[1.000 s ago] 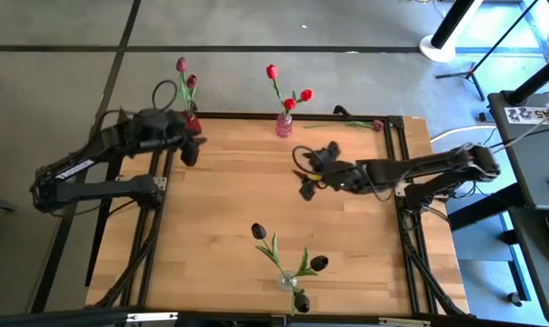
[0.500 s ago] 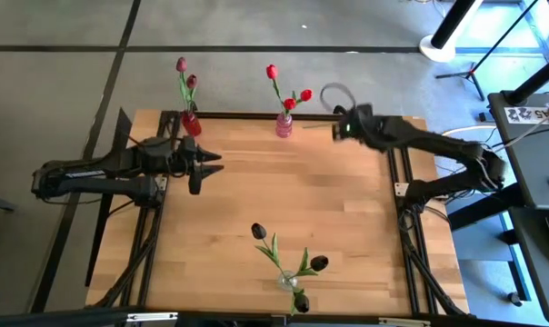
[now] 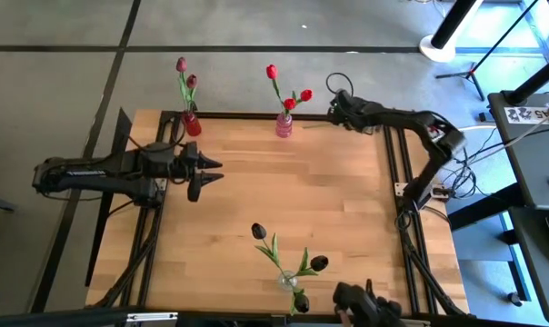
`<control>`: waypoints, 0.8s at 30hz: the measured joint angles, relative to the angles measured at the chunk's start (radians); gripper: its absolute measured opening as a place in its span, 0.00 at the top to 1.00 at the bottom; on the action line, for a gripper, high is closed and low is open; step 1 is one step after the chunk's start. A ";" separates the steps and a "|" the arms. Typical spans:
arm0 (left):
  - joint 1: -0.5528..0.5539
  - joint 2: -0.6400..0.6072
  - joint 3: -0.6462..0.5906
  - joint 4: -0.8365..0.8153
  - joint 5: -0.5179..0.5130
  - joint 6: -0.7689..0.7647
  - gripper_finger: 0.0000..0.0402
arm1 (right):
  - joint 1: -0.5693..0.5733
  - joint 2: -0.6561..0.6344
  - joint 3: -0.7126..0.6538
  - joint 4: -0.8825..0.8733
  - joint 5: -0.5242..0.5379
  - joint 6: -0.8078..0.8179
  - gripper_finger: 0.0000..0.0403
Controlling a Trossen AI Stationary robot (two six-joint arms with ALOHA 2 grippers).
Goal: Sort flowers into vase by color
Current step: Put the dark red flower into the red flower vase
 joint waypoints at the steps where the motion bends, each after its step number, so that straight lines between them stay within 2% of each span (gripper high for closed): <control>1: -0.005 0.000 0.000 0.000 0.000 0.000 0.55 | -0.006 0.023 0.000 0.015 -0.001 0.016 0.31; 7: -0.023 0.000 -0.001 -0.001 0.000 0.000 0.55 | -0.024 0.102 0.000 0.142 -0.015 0.073 0.45; 13: -0.023 0.000 -0.001 -0.001 -0.005 -0.008 0.55 | -0.027 0.139 0.002 0.167 -0.029 0.190 0.58; 19: -0.023 0.000 -0.001 -0.002 -0.005 -0.029 0.55 | -0.023 0.157 0.002 0.171 0.032 0.221 0.67; 24: -0.023 0.000 -0.001 -0.007 -0.005 -0.029 0.55 | -0.013 0.159 0.000 0.168 0.064 0.224 0.79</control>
